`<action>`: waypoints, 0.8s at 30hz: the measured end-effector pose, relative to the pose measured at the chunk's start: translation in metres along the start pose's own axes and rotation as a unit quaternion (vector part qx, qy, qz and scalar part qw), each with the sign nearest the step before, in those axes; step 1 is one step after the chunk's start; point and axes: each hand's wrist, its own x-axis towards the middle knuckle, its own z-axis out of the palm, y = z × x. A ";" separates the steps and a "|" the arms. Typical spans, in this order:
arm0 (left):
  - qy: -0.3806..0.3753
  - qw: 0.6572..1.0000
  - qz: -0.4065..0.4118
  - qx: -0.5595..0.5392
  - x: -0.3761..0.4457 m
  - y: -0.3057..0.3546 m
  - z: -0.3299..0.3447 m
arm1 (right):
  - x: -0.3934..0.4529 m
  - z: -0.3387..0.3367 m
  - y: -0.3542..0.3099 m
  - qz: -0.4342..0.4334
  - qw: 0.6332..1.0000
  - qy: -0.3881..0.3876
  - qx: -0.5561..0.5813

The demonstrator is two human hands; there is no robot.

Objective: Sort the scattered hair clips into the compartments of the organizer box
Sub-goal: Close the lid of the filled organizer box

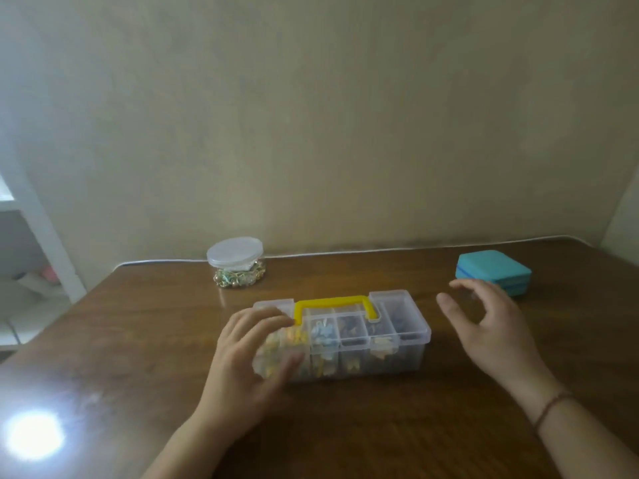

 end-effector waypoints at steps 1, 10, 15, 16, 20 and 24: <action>0.036 0.998 -0.036 -0.037 0.005 -0.004 -0.005 | 0.009 -0.002 0.009 0.035 0.999 0.014 0.009; 0.009 0.932 -0.346 0.105 0.074 -0.091 -0.017 | 0.074 -0.004 0.090 0.156 0.955 -0.033 -0.250; -0.051 0.987 0.068 -0.136 0.065 -0.063 -0.017 | 0.053 -0.006 0.066 -0.162 0.979 -0.009 -0.126; -0.114 0.974 0.126 -0.152 0.061 -0.058 -0.019 | 0.043 -0.005 0.053 -0.231 0.969 -0.050 -0.074; -0.188 0.950 0.250 0.018 0.055 -0.053 -0.012 | 0.019 0.015 0.012 -0.423 0.896 -0.095 -0.098; -0.136 0.950 0.247 0.131 0.078 -0.071 0.015 | 0.053 0.033 0.000 -0.333 0.935 -0.070 -0.106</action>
